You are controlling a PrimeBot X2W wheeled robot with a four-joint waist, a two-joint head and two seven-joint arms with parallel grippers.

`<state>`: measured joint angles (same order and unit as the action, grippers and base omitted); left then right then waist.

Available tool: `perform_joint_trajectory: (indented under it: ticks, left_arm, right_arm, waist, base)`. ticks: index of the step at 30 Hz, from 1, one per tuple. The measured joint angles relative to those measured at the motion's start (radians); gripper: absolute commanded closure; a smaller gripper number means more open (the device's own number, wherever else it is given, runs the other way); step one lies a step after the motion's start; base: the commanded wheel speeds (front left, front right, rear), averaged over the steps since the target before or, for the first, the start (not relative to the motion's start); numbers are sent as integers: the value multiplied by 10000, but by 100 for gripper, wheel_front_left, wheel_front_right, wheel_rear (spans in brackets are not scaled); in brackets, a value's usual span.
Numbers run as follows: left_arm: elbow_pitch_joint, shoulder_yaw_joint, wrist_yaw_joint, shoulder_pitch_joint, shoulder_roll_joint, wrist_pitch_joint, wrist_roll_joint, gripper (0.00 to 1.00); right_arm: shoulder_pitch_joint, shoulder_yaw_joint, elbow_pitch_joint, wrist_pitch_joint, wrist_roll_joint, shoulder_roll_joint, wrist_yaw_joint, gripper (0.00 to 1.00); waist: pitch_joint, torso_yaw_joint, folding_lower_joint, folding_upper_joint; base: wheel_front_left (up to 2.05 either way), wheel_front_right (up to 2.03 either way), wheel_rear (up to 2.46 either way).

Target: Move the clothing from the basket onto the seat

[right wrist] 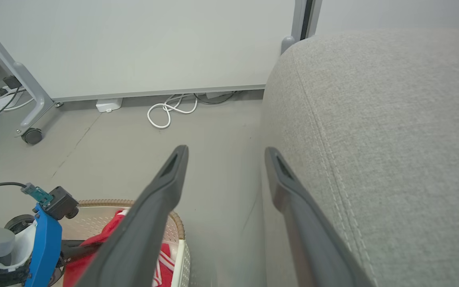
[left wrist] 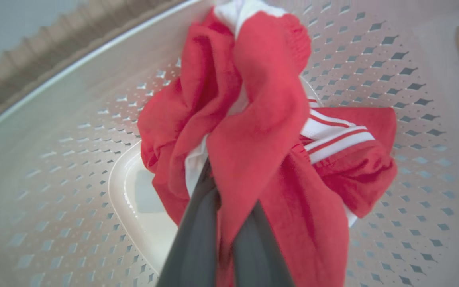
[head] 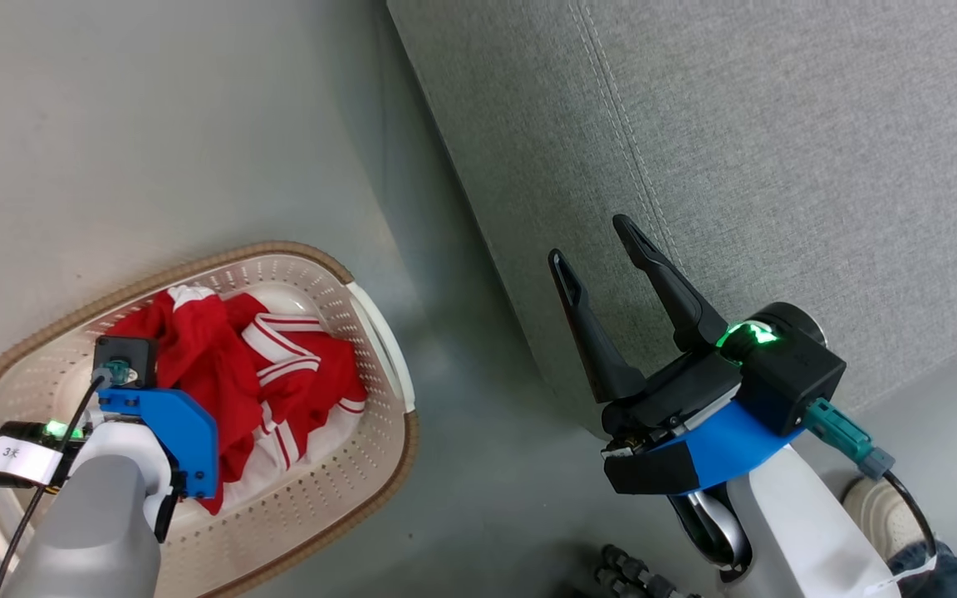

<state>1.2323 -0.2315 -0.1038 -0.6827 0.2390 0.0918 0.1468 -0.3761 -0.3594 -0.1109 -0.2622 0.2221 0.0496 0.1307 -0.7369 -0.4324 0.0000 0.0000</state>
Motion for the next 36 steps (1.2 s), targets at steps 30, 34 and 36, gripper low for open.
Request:
perform_joint_trajectory:
  ticks: [30,34,36]
  left_arm:
    - [-3614,-2765,-249,2150,-1603,1699,2533,100]
    - [-3965,-3319,-249,2118,-1536,1699,2800,100]
    - [-4017,-3565,-249,1966,-1536,1687,2897,100]
  right_arm:
    - [1535,1003,-1283,374,-999,-10,0,0]
    - [1953,1124,-1250,531,-1001,-8,0,0]
    - [2118,1131,-1204,616,-1001,-8,0,0]
  waist:
    - [5679,3475,-3,1]
    - [6334,3858,-3,1]
    - [6604,4019,-3,1]
  base:
    - [0,0,0]
    - [0,0,0]
    - [0,0,0]
